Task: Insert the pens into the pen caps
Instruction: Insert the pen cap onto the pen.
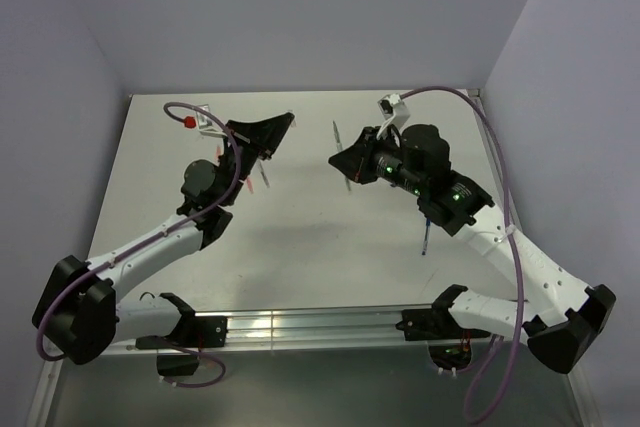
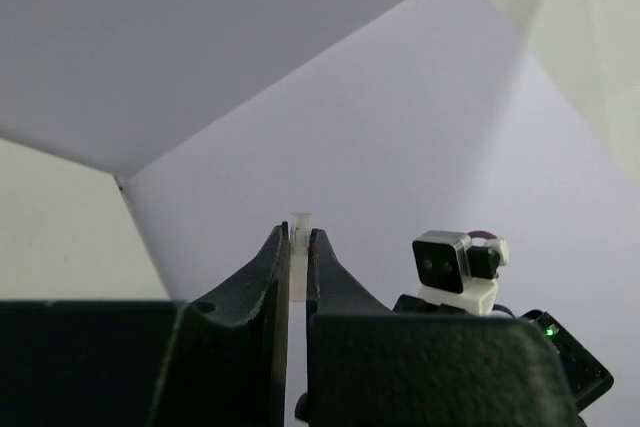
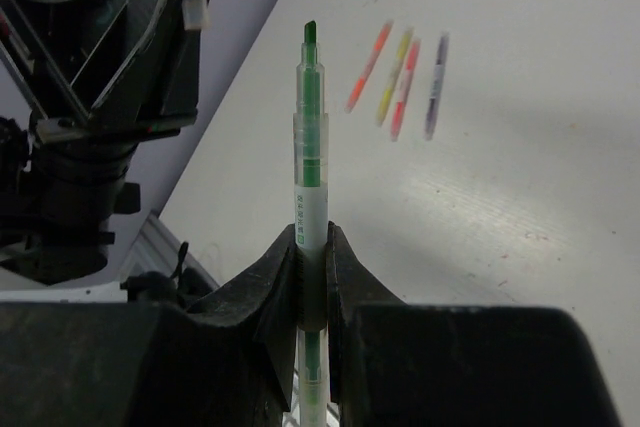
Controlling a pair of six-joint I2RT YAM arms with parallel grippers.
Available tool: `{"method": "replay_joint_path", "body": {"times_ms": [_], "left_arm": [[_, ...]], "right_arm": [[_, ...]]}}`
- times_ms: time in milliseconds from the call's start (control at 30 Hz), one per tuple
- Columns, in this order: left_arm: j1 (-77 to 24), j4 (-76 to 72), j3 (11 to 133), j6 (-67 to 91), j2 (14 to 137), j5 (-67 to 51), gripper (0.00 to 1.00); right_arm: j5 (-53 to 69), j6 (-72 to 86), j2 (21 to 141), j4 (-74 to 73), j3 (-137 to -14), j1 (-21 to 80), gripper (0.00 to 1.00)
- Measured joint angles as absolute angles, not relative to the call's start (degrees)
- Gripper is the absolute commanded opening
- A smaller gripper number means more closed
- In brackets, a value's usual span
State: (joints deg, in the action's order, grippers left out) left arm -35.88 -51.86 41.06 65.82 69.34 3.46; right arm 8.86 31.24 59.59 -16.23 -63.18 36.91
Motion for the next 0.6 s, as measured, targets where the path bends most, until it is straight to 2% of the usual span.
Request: {"method": "replay_joint_path", "body": {"times_ms": [433, 600], "left_arm": [[-36.21, -65.87, 38.24, 64.86, 74.11, 6.37, 0.0], [-39.7, -63.88, 38.04, 56.36, 72.51, 7.14, 0.0]], "right_arm": [[19.42, 31.24, 64.07, -7.05, -63.26, 38.89, 0.0], [21.8, 31.07, 65.25, -6.52, -63.26, 39.11, 0.0]]}}
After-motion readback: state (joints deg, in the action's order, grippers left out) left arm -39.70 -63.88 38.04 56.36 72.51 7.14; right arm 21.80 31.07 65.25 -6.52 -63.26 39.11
